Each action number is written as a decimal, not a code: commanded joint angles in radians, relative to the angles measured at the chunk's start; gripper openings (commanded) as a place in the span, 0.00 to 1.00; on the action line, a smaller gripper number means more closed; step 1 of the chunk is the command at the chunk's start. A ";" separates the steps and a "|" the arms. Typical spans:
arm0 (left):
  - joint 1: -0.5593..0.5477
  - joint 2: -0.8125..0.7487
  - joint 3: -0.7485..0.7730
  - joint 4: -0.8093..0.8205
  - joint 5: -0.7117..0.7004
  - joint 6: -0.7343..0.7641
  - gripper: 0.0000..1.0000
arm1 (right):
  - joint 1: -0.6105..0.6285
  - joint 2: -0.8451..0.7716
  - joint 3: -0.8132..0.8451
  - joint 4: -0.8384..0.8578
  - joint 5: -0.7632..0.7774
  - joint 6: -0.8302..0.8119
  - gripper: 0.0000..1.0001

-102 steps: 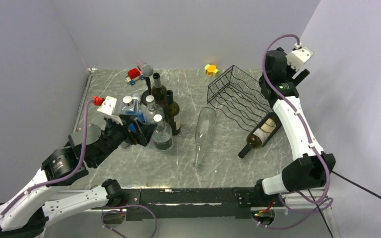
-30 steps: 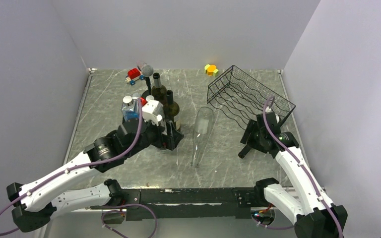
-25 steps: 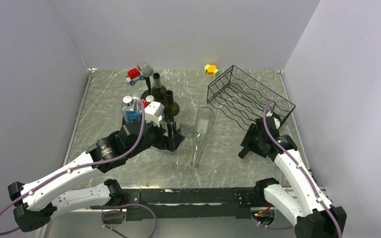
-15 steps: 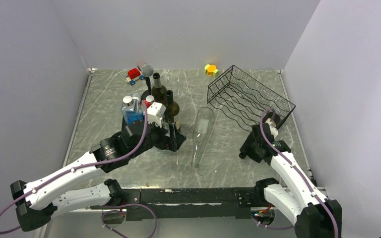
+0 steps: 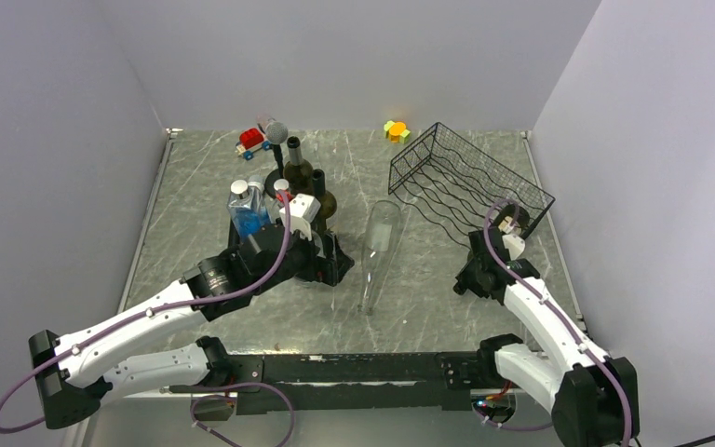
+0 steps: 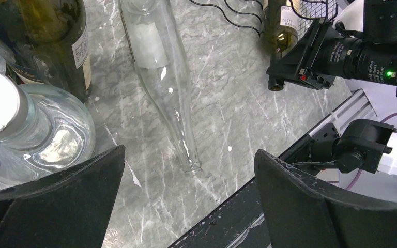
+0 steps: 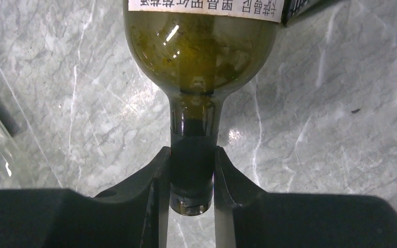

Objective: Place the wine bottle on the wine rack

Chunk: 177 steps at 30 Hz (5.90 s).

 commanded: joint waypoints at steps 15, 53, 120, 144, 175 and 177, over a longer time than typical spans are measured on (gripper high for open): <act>-0.002 -0.024 0.003 0.025 -0.003 -0.014 0.99 | 0.002 0.093 0.081 0.132 0.194 -0.077 0.17; -0.002 -0.118 0.054 -0.069 -0.105 0.014 0.99 | 0.594 0.360 0.274 0.331 -0.246 -0.167 0.98; -0.002 -0.178 0.052 -0.093 -0.147 0.049 0.99 | 0.779 0.029 0.324 -0.148 0.361 0.203 0.00; -0.002 -0.178 0.056 -0.103 -0.131 0.039 0.99 | 0.760 0.268 0.383 -0.407 0.682 0.537 0.00; -0.002 -0.141 0.108 -0.120 -0.168 0.078 0.99 | 0.415 0.521 0.350 0.076 0.872 0.198 0.00; -0.002 -0.140 0.106 -0.120 -0.169 0.077 0.99 | 0.401 0.556 0.373 0.038 0.885 0.233 0.00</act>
